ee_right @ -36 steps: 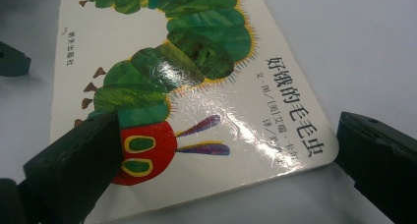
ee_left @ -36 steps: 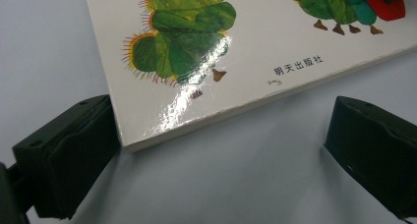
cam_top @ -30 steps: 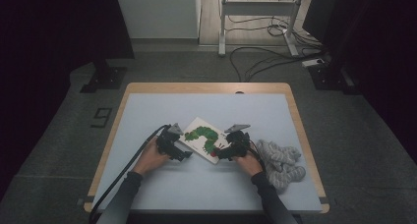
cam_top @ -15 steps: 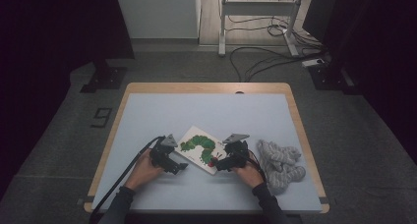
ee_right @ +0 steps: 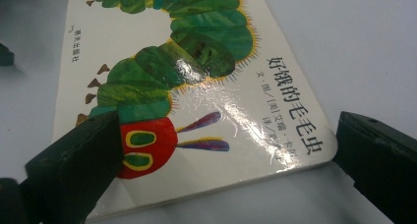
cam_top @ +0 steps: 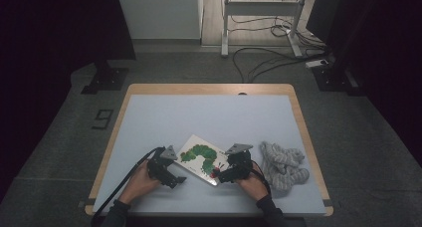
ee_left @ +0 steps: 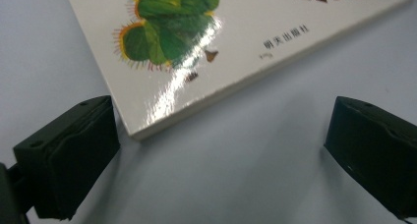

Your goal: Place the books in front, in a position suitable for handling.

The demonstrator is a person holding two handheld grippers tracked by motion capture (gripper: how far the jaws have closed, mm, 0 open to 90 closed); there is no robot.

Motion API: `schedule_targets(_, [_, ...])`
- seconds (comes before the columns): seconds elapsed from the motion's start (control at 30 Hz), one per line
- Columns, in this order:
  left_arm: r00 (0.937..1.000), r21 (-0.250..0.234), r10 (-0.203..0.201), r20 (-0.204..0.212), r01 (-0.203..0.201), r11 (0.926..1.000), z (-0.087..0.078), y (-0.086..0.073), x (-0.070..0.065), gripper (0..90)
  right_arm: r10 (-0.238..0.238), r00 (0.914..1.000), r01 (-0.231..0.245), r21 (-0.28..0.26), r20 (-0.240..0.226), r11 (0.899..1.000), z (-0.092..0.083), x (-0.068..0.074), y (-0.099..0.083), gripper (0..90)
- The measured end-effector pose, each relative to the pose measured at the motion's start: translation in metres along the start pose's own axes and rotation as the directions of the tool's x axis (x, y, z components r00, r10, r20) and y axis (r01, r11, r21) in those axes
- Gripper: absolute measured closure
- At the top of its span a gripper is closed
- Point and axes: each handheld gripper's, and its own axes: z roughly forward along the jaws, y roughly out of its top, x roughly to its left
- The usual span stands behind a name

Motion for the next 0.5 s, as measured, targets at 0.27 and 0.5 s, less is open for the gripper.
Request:
schedule_targets(0.27, [0.9981,-0.068,-0.023,-0.057,0.019,0.9975,-0.027,-0.006,0.030,0.0,-0.007,0.9999,0.007,-0.022,0.009,1.000,-0.018,-0.003,-0.005,5.9])
schedule_targets(0.5, [0.9977,-0.036,-0.031,-0.061,0.029,0.9989,-0.033,-0.012,0.060,0.0,-0.014,0.9999,0.014,-0.008,0.005,1.000,-0.028,-0.001,-0.014,6.0])
